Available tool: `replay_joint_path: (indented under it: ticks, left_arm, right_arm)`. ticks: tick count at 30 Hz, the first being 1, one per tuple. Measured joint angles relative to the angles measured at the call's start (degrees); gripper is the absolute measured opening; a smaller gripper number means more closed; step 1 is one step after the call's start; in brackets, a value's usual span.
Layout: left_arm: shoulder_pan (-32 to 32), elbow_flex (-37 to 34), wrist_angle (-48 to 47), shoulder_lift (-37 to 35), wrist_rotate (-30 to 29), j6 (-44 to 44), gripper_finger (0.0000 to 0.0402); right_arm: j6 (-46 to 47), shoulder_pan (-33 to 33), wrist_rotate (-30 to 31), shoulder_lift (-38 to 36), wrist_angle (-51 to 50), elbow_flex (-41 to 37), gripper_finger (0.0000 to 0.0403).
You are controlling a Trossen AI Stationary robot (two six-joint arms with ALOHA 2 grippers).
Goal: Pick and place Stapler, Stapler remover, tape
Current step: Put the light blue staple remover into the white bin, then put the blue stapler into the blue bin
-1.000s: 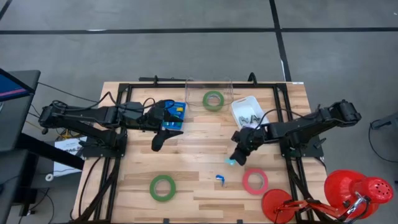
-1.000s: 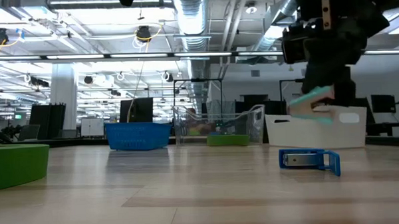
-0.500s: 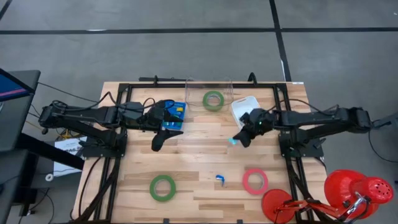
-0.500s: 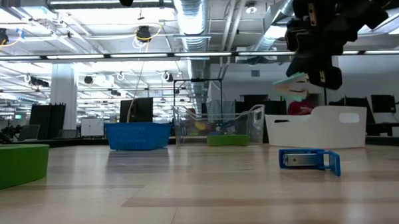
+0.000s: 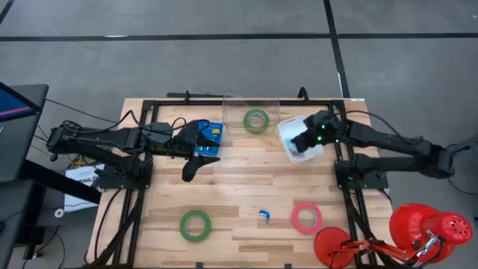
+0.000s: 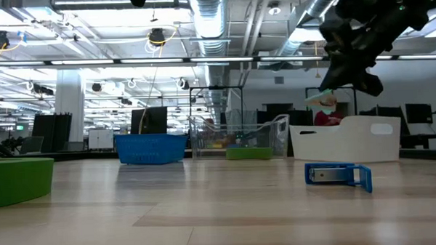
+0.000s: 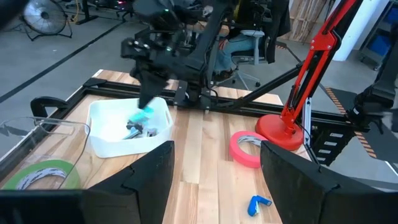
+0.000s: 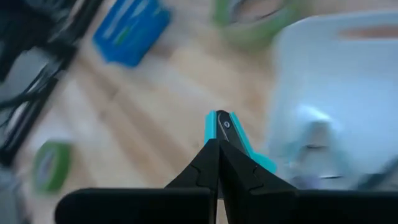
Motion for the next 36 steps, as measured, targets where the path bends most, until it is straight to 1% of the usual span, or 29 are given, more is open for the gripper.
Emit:
replay_joint_path:
  ticks: [5, 10, 15, 17, 19, 25, 28, 32, 36]
  left_arm:
    - [-0.01, 0.00, -0.01, 0.00, 0.00, -0.01, 0.0227]
    - [0.01, 0.00, 0.01, 0.00, 0.00, -0.01, 0.0227]
    - [0.00, 0.00, -0.01, 0.00, 0.00, -0.01, 0.0227]
    - [0.01, 0.00, 0.00, 0.00, 0.00, -0.02, 0.0227]
    - [-0.01, 0.00, -0.02, 0.00, 0.00, 0.00, 0.0227]
    - [0.01, 0.00, 0.00, 0.00, 0.00, -0.01, 0.0227]
    - [0.01, 0.00, -0.02, 0.00, 0.00, 0.00, 0.0227]
    - [0.01, 0.00, -0.02, 0.00, 0.00, 0.00, 0.0227]
    - [0.23, 0.00, -0.01, 0.00, 0.00, 0.00, 0.0227]
  right_arm:
    - [0.31, -5.77, 4.60, -0.32, -1.66, 0.00, 0.0000]
    - [0.48, -9.52, 8.35, -0.28, -1.64, 0.00, 0.0000]
    - [0.52, -11.60, 8.48, -0.29, -1.61, 0.00, 0.0000]
    - [0.48, -11.86, 8.41, -0.27, -1.63, 0.00, 0.0008]
    - [-0.96, -11.78, 8.36, -0.27, -1.61, 0.00, 0.0027]
    - [-3.06, -10.82, 7.68, -0.38, -1.55, 0.00, 0.0111]
    - [-4.98, -9.98, 4.88, -0.61, -0.89, 0.00, 0.0145]
    - [-5.81, -7.74, 0.01, -2.32, 1.59, 0.00, 0.0174]
    - [-5.80, -3.29, -2.36, -4.84, 4.79, 0.00, 0.0186]
